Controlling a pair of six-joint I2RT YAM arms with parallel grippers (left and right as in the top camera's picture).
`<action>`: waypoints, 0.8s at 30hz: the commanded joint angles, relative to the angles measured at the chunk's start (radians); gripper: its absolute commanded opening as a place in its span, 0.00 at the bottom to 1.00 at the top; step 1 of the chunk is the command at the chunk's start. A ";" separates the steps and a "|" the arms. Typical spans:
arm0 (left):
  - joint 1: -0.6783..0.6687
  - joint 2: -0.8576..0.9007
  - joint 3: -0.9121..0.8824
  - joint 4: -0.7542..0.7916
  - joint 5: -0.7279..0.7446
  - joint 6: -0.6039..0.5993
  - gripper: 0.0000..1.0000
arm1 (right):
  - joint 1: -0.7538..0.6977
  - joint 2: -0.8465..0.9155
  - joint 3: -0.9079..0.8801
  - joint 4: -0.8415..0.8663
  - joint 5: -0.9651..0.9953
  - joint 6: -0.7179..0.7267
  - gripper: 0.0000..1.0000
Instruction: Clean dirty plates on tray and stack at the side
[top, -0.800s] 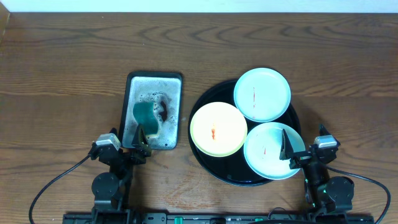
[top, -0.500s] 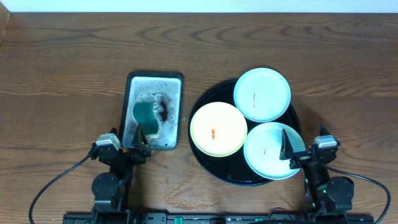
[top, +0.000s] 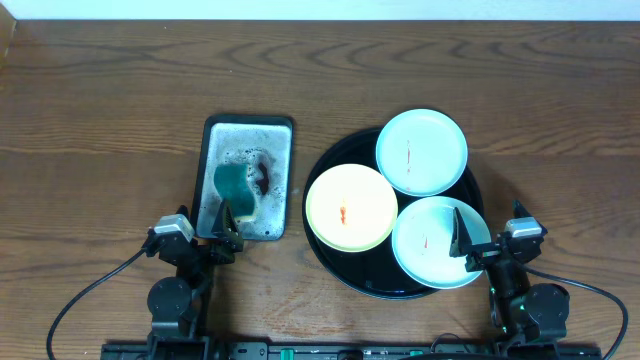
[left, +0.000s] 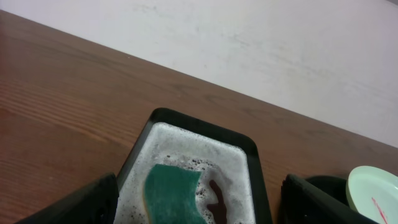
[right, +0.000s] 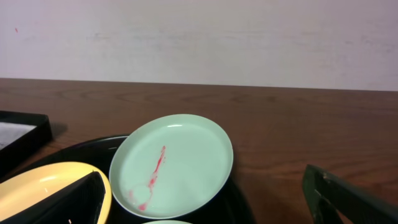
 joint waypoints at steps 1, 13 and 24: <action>-0.001 0.002 -0.008 -0.047 -0.009 0.017 0.84 | -0.001 -0.004 -0.002 -0.004 -0.004 -0.003 0.99; -0.001 0.002 -0.008 -0.047 -0.009 0.017 0.84 | -0.001 -0.004 -0.002 -0.004 -0.004 -0.003 0.99; -0.001 0.002 -0.008 -0.047 -0.009 0.017 0.84 | -0.001 -0.004 -0.002 -0.004 -0.004 -0.003 0.99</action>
